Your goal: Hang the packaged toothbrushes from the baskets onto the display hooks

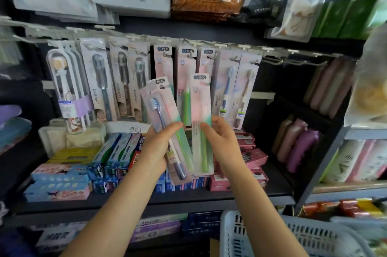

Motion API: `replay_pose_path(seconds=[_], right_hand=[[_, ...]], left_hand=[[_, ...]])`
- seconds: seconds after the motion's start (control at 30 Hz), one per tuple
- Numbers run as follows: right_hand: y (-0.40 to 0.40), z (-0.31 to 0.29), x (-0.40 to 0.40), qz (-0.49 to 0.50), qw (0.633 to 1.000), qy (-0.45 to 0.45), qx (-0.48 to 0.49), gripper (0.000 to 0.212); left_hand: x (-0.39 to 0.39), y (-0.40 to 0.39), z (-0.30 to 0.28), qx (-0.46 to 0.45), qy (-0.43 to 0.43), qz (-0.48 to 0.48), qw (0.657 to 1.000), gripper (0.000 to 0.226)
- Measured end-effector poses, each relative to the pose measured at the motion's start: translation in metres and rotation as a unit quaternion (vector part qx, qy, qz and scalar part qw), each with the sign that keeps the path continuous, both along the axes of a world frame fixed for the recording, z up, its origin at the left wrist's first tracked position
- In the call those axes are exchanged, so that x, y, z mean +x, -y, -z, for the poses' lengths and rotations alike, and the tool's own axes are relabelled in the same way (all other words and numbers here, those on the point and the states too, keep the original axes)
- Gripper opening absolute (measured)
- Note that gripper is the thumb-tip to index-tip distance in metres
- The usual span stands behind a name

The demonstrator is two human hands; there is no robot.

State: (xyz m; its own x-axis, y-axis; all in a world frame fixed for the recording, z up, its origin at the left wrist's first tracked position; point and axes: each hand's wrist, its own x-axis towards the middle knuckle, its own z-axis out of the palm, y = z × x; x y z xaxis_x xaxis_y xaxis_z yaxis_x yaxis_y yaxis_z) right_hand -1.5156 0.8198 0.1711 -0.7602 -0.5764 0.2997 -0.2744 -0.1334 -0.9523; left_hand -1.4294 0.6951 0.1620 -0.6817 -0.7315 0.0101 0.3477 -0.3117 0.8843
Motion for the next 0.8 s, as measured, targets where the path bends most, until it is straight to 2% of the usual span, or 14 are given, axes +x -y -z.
replay_pose_path(seconds=[0.17,0.27,0.4,0.53,0.67,0.7,0.8], right_hand=[[-0.004,-0.021,-0.021,0.047,0.996,-0.072,0.004,0.027],[-0.002,-0.032,-0.028,0.066,0.990,-0.122,-0.004,0.016],[0.000,-0.043,-0.037,0.097,0.982,-0.159,-0.004,0.026],[0.005,-0.050,-0.046,0.111,0.981,-0.157,-0.013,0.019],[0.013,-0.046,-0.059,0.125,0.986,-0.110,-0.029,0.011],[0.015,-0.042,-0.061,0.130,0.986,-0.099,-0.021,0.014],[0.024,-0.027,-0.064,0.148,0.986,-0.073,0.023,0.043]], left_hand=[[-0.006,-0.001,-0.003,0.004,0.009,-0.018,1.000,0.026],[-0.011,-0.003,-0.010,-0.006,0.010,-0.023,1.000,0.020],[-0.015,-0.005,-0.018,-0.011,0.009,-0.025,1.000,0.022],[-0.018,-0.008,-0.021,-0.009,0.008,-0.030,0.999,0.022],[-0.019,-0.012,-0.021,-0.009,0.018,-0.031,0.999,0.027],[-0.020,-0.012,-0.021,-0.008,0.022,-0.032,0.999,0.030],[-0.021,-0.013,-0.020,-0.010,0.026,-0.030,0.999,0.035]])
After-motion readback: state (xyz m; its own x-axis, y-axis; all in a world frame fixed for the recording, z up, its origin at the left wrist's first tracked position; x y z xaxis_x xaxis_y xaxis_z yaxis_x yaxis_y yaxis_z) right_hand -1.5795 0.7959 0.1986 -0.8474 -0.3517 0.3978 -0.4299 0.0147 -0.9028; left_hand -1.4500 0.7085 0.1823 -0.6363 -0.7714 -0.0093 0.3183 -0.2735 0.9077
